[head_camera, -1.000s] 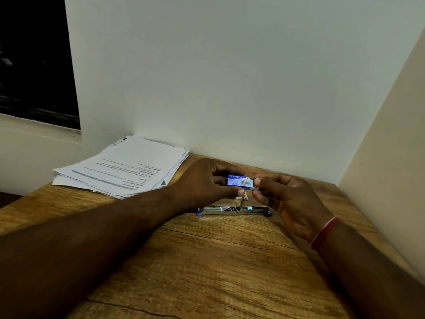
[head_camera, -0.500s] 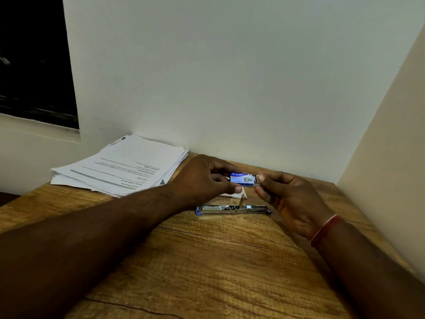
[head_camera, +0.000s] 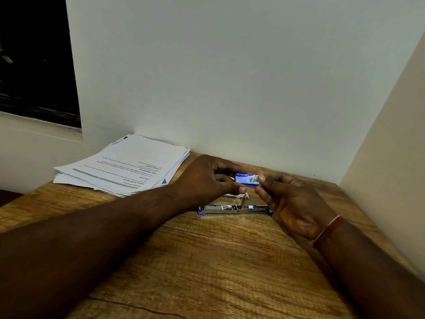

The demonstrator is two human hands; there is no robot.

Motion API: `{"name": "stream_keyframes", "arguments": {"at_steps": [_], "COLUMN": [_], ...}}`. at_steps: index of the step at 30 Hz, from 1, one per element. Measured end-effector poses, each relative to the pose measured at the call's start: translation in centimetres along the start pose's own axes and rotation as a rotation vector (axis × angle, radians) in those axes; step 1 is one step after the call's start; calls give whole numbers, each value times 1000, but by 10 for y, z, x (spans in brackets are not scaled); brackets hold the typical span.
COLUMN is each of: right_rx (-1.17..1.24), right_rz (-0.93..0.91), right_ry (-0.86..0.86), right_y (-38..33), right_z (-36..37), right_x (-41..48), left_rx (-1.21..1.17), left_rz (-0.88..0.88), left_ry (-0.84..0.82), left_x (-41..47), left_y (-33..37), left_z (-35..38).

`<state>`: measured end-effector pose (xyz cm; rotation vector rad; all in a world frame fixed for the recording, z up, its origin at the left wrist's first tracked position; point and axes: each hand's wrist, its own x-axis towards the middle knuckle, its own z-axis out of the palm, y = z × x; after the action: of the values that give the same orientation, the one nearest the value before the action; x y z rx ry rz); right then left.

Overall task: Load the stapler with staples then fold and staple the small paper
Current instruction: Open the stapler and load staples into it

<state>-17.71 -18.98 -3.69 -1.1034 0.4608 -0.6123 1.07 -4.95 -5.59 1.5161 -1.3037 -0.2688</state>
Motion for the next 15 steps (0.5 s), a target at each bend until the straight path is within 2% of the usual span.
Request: {"name": "stream_keyframes", "arguments": {"at_steps": [9,15], "right_rx": [-119,-91], "right_rz": [-52,-36], "right_ry": [25,12], "right_y": [-1,-1], "right_z": [3,4], "right_x": [-4,-3], "left_rx": [41,53], "left_rz": [-24,-2], "left_ry": [-1,17], "left_x": [2,1], "left_y": [-2,-1], "left_z": [0,0]}}
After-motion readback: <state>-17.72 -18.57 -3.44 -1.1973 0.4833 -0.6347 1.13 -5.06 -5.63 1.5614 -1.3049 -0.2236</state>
